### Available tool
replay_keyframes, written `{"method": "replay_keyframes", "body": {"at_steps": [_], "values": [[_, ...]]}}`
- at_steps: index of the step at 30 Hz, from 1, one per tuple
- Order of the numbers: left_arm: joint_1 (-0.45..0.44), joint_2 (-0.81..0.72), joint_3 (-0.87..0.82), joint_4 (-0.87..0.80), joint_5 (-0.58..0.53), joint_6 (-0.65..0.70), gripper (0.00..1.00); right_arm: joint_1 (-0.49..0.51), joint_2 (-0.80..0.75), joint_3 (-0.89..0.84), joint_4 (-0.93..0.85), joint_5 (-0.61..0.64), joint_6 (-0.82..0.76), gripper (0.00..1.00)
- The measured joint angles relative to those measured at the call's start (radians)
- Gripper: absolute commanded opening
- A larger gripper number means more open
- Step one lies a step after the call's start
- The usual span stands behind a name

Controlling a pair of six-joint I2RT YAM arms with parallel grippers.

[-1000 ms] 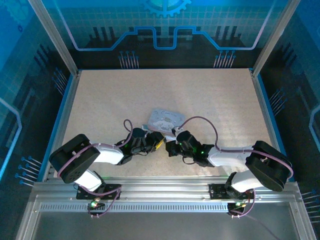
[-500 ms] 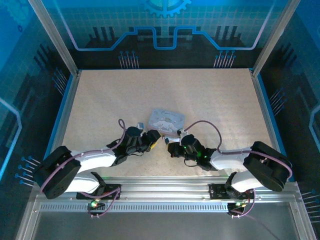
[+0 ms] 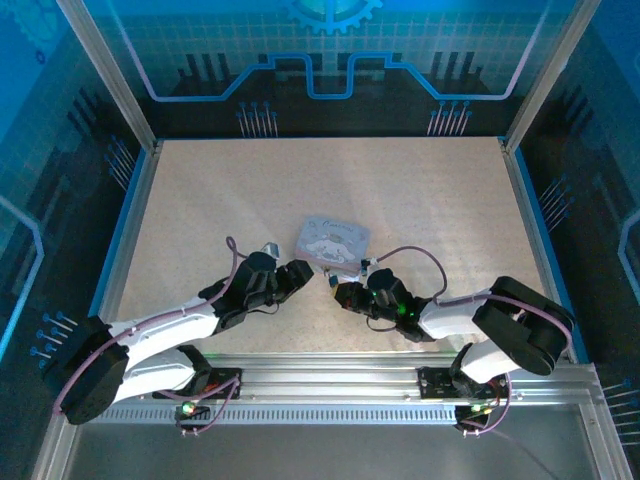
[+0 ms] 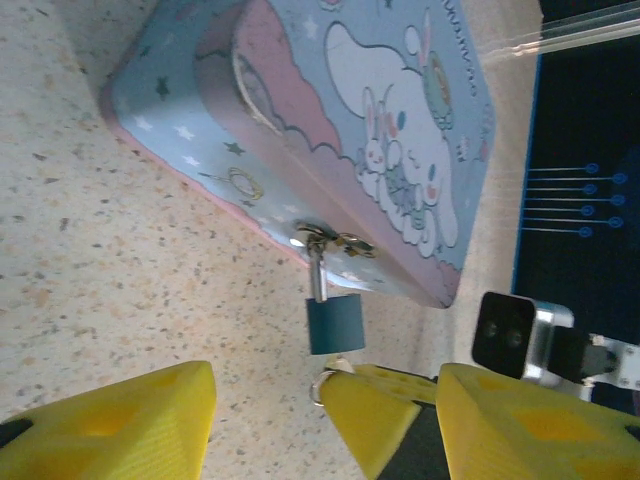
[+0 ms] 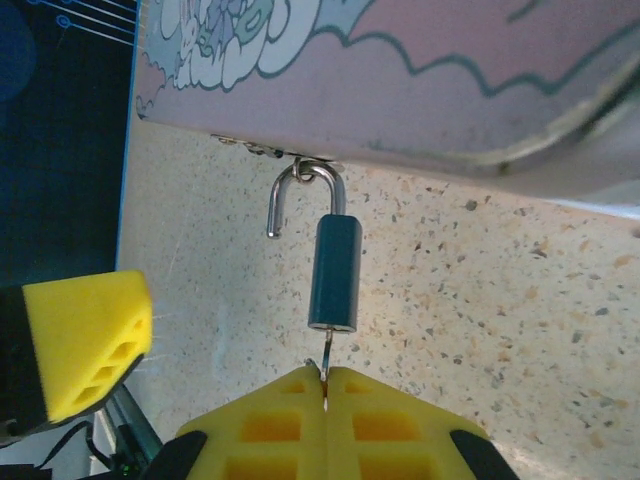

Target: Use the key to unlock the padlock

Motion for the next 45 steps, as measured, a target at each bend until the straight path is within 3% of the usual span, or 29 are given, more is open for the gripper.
{"method": "replay_keyframes", "body": {"at_steps": [7, 12, 18, 21, 25, 33, 45], "values": [[0.0, -0.003, 0.008, -0.042, -0.011, 0.026, 0.62, -0.001, 0.015, 0.0, 0.011, -0.005, 0.047, 0.16], [0.018, -0.01, 0.011, -0.062, -0.01, 0.049, 0.69, -0.006, 0.016, 0.0, 0.01, -0.005, 0.049, 0.21], [0.095, -0.031, 0.045, -0.135, 0.014, 0.105, 0.79, -0.014, -0.013, 0.0, -0.029, -0.008, 0.027, 0.3], [0.15, -0.05, 0.077, -0.18, 0.041, 0.149, 0.87, -0.026, -0.054, -0.001, -0.051, -0.011, -0.008, 0.38], [0.243, -0.05, 0.126, -0.216, 0.106, 0.215, 0.9, -0.051, -0.121, -0.003, -0.064, -0.031, -0.076, 0.51], [0.369, 0.137, 0.282, -0.24, 0.246, 0.368, 0.89, -0.111, -0.165, -0.003, -0.067, -0.124, -0.171, 0.67], [0.383, 0.391, 0.418, -0.26, 0.351, 0.482, 0.73, -0.183, -0.142, 0.05, -0.103, -0.196, -0.234, 0.75]]}}
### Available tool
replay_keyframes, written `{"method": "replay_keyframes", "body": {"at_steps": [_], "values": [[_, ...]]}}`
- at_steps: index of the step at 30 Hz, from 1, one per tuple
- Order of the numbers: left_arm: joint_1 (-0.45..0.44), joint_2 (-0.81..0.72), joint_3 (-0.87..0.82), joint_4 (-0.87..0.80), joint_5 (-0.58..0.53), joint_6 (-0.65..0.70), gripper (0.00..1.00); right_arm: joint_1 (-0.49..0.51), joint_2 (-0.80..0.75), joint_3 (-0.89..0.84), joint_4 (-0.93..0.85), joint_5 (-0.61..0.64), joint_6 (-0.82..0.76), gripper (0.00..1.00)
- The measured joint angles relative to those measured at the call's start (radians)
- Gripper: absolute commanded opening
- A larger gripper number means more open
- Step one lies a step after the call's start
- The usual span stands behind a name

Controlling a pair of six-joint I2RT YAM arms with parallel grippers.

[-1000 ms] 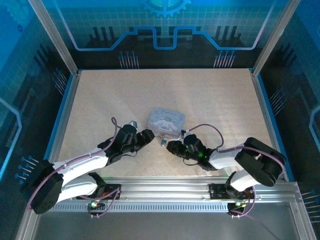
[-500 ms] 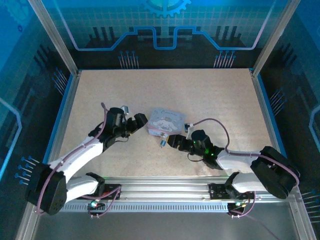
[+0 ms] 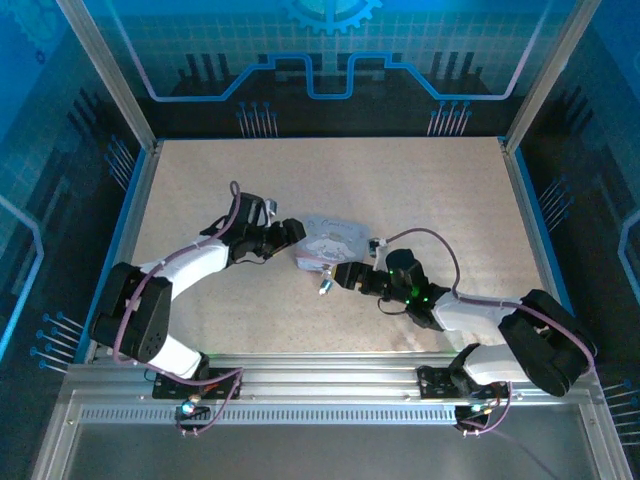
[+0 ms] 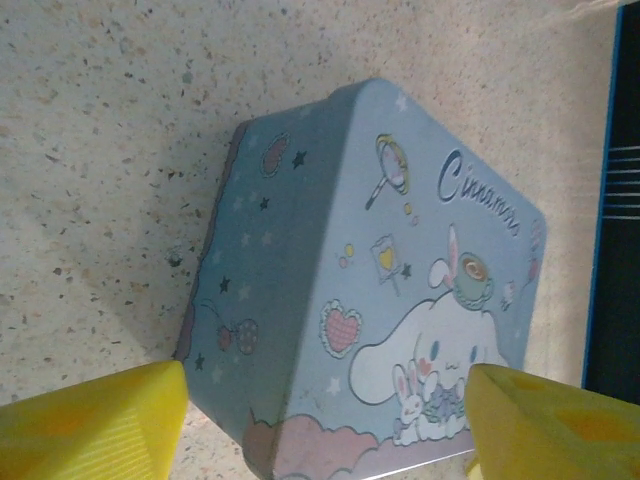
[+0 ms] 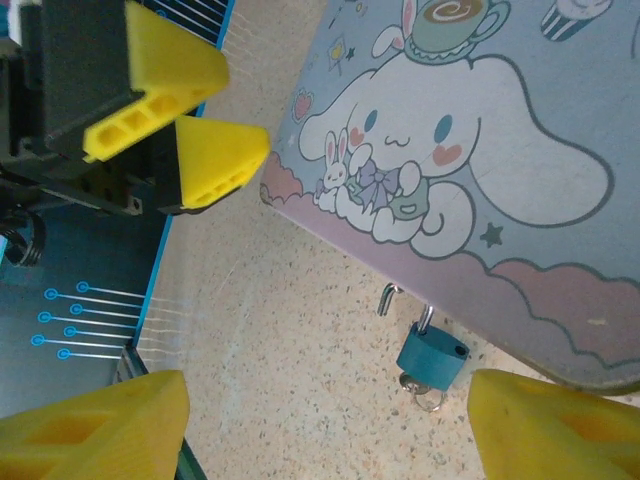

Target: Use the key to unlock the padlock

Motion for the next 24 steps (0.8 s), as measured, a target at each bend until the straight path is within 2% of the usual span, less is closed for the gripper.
{"method": "replay_keyframes", "body": {"at_steps": [14, 24], "values": [[-0.081, 0.015, -0.032, -0.079, -0.085, 0.066, 0.73, -0.086, 0.054, 0.062, -0.043, -0.088, -0.095, 0.8], [-0.138, -0.055, -0.09, -0.074, -0.14, 0.058, 0.73, -0.164, 0.139, 0.14, -0.051, -0.174, -0.171, 0.8]]}}
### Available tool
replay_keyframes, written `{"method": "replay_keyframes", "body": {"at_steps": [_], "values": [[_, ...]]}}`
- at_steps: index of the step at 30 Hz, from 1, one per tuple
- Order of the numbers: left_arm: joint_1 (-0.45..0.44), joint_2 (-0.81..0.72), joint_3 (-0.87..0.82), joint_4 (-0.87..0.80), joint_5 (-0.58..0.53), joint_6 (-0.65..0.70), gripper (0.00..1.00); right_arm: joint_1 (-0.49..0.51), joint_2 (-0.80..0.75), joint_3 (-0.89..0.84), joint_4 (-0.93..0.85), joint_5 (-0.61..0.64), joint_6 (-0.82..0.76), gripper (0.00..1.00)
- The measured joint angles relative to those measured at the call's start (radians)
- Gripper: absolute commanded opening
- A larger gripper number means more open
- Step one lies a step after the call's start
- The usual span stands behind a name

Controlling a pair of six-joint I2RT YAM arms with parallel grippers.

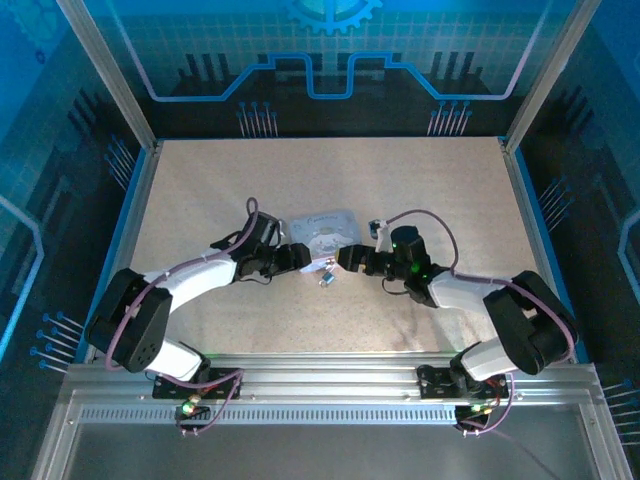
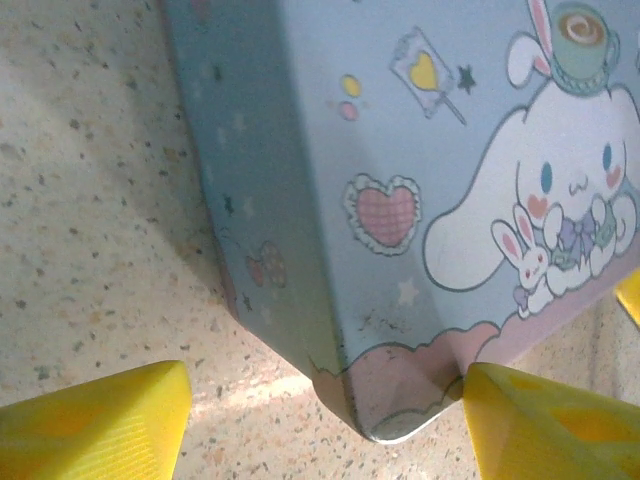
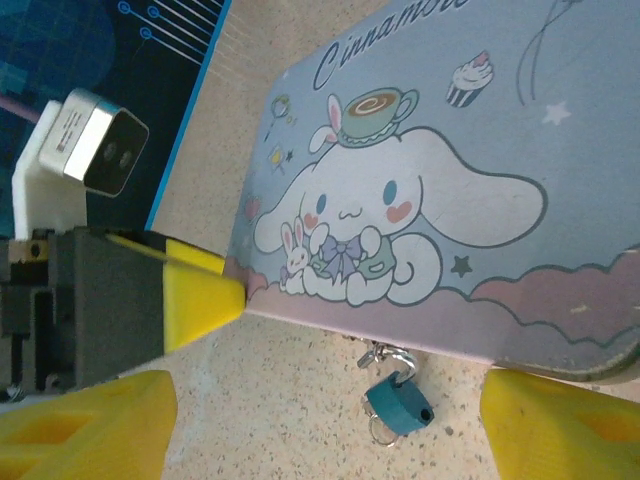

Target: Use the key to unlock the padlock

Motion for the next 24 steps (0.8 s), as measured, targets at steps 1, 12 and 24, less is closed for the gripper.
{"method": "replay_keyframes", "body": {"at_steps": [1, 12, 24], "values": [[-0.008, -0.006, -0.006, -0.001, -0.002, -0.003, 0.73, -0.005, 0.014, 0.008, 0.005, -0.007, -0.006, 0.8], [-0.03, -0.064, -0.058, -0.028, -0.034, -0.038, 0.75, -0.027, 0.06, -0.015, 0.092, -0.057, -0.043, 0.8], [0.002, -0.169, -0.057, -0.027, -0.076, -0.053, 0.81, 0.053, -0.016, -0.116, 0.14, 0.013, -0.056, 0.75]]}}
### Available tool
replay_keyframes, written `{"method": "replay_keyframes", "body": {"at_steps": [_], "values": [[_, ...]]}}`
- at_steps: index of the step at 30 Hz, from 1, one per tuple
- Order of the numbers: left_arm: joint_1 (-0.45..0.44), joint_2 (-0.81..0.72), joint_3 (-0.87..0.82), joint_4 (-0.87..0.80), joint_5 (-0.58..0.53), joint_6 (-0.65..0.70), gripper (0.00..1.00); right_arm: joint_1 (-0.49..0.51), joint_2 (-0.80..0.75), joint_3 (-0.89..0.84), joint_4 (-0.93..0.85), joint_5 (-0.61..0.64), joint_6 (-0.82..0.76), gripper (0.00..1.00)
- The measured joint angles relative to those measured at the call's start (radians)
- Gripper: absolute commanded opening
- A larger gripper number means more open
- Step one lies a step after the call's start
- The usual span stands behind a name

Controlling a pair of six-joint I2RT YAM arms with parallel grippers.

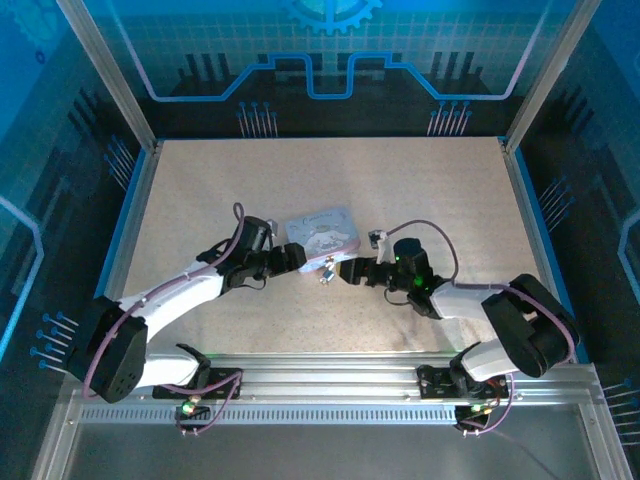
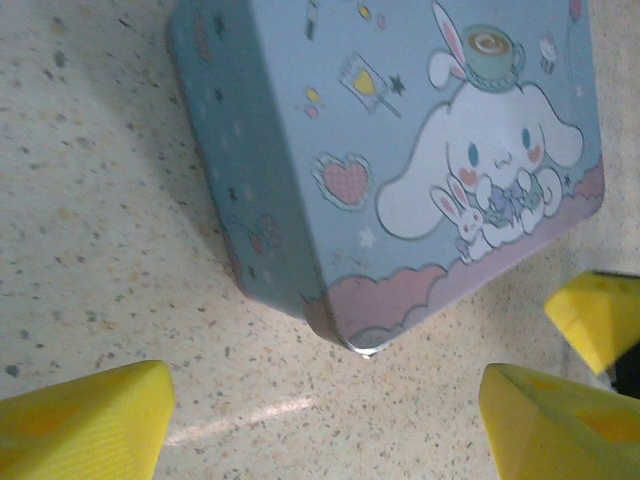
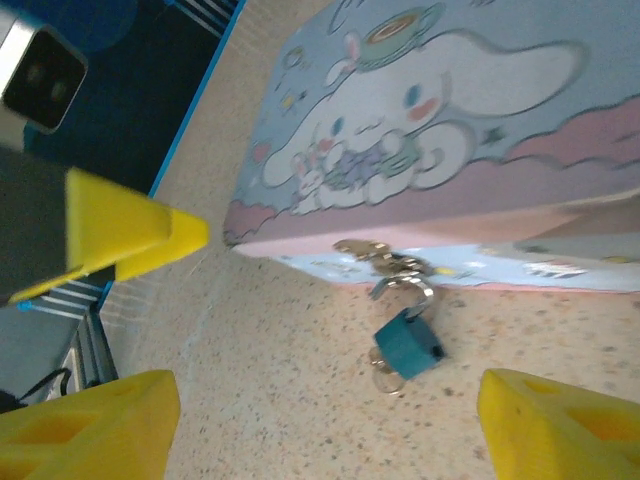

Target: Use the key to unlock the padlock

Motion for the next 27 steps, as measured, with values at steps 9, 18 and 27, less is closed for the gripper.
{"method": "replay_keyframes", "body": {"at_steps": [9, 18, 27], "values": [[0.065, 0.061, 0.03, 0.008, 0.001, 0.001, 0.81, 0.074, 0.177, 0.002, 0.147, 0.082, 0.031, 0.65], [0.068, 0.16, 0.087, 0.032, 0.001, 0.003, 0.81, 0.088, 0.286, 0.054, 0.215, 0.126, 0.046, 0.52], [0.068, 0.218, 0.113, 0.043, 0.0, 0.01, 0.81, 0.088, 0.408, 0.09, 0.33, 0.133, 0.101, 0.46]]}}
